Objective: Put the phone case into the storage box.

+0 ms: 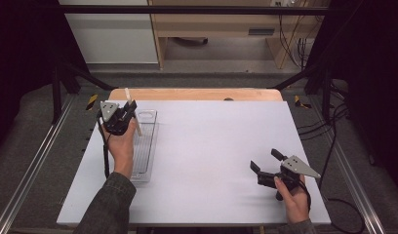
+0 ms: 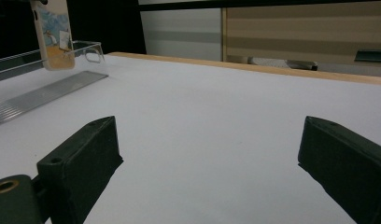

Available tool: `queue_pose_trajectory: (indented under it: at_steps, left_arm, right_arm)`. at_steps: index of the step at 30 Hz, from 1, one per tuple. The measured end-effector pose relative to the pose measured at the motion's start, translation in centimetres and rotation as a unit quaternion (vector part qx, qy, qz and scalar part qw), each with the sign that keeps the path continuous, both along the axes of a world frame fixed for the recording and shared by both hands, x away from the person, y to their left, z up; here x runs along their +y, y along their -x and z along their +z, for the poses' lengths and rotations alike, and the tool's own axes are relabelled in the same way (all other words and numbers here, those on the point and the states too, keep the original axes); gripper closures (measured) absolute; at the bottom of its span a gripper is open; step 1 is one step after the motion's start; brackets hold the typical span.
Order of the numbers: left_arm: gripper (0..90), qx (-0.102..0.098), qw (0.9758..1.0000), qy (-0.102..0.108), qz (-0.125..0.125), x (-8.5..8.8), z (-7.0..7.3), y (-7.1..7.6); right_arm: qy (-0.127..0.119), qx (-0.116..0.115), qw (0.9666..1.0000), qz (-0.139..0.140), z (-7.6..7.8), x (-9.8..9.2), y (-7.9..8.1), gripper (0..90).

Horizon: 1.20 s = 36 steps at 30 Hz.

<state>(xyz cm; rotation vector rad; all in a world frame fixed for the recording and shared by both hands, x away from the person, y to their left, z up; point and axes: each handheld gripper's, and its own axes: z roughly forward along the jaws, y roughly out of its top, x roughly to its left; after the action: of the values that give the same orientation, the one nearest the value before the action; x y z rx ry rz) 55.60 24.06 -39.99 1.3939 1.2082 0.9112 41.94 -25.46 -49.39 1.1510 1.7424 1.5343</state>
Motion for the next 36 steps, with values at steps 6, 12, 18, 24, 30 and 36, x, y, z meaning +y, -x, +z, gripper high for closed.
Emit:
queue_pose_trajectory:
  at_steps: [6,12,18,24,30,36]
  left_arm:
    - [80.1,0.003,1.0000,-0.003,0.003,0.1,-0.1,-0.2]
    - [80.0,0.004,0.9999,-0.007,0.008,0.1,-0.2,-0.3]
    - [80.1,0.006,0.9999,-0.012,0.009,0.0,-0.3,-0.6]
    - [80.0,0.010,0.9998,-0.012,0.011,0.1,-0.4,-0.7]
    - [80.0,0.009,0.9998,-0.010,0.015,0.1,-0.5,-0.8]
    - [80.0,0.013,0.9998,-0.006,0.015,0.0,-0.7,-1.0]
  right_arm:
    - [0.000,0.000,1.0000,0.000,0.0,0.0,0.0,5.5]
    - [0.000,0.000,1.0000,0.000,0.0,0.0,0.0,5.5]
    - [-0.004,-0.001,1.0000,-0.001,0.1,-0.1,0.1,5.5]
    - [-0.004,-0.001,1.0000,-0.001,0.1,-0.1,0.0,5.5]
    - [-0.004,-0.001,1.0000,-0.001,0.1,-0.1,0.0,5.5]
    - [-0.006,-0.001,1.0000,-0.002,0.1,-0.2,0.1,5.5]
